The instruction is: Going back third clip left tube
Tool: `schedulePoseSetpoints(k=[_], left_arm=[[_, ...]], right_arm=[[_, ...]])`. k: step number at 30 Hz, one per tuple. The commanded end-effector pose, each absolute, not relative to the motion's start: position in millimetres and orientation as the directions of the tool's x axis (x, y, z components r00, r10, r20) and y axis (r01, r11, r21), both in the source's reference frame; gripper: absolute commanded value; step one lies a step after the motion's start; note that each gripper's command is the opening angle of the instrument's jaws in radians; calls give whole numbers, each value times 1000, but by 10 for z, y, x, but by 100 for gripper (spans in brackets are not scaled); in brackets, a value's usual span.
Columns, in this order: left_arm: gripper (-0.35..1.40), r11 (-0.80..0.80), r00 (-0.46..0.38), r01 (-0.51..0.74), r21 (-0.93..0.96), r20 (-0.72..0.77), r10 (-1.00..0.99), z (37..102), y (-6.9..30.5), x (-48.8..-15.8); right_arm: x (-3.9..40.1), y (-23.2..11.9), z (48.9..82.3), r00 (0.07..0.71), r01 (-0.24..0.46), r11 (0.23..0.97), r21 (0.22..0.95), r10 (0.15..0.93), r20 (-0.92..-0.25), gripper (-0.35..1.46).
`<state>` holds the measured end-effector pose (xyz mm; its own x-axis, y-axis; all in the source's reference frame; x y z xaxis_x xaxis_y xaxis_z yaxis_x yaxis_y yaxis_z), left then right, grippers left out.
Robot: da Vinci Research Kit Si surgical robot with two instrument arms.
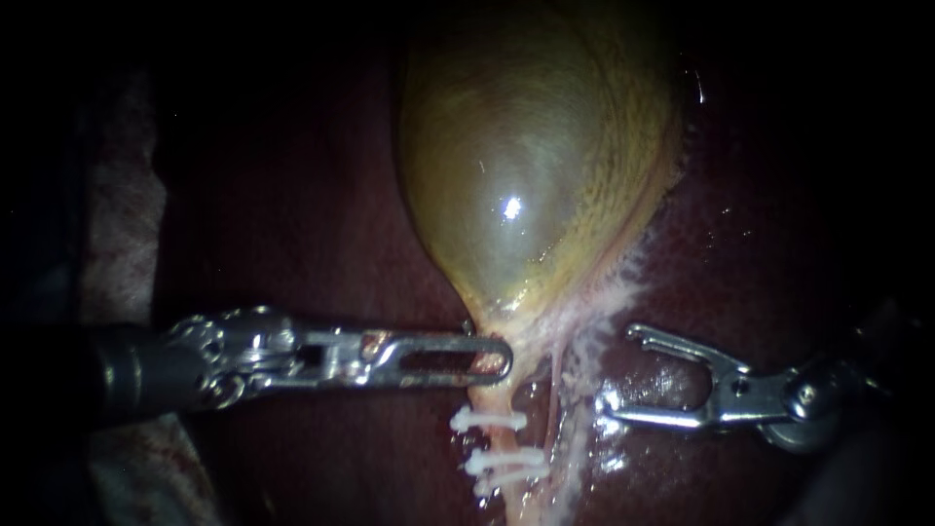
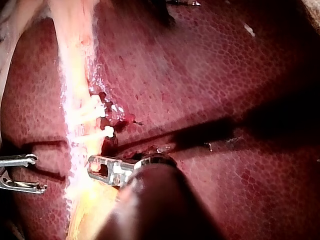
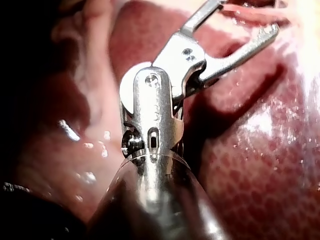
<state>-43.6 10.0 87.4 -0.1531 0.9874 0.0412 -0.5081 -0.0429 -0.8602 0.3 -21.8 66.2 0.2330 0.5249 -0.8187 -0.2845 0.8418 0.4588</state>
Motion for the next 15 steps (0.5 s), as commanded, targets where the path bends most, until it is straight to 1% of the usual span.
schedulePoseSetpoints(k=[1,8,15], left_arm=[[-35,-43,-154,-508,-860,41,987,874,100,-436],[-35,-44,-154,-508,-860,41,987,876,101,-436],[-35,-45,-154,-508,-860,40,987,880,103,-435]], right_arm=[[3,-217,662,231,-283,845,454,519,-823,60],[-2,-211,662,231,-285,858,428,495,-837,60],[-4,-211,662,234,-291,857,426,495,-837,60]])
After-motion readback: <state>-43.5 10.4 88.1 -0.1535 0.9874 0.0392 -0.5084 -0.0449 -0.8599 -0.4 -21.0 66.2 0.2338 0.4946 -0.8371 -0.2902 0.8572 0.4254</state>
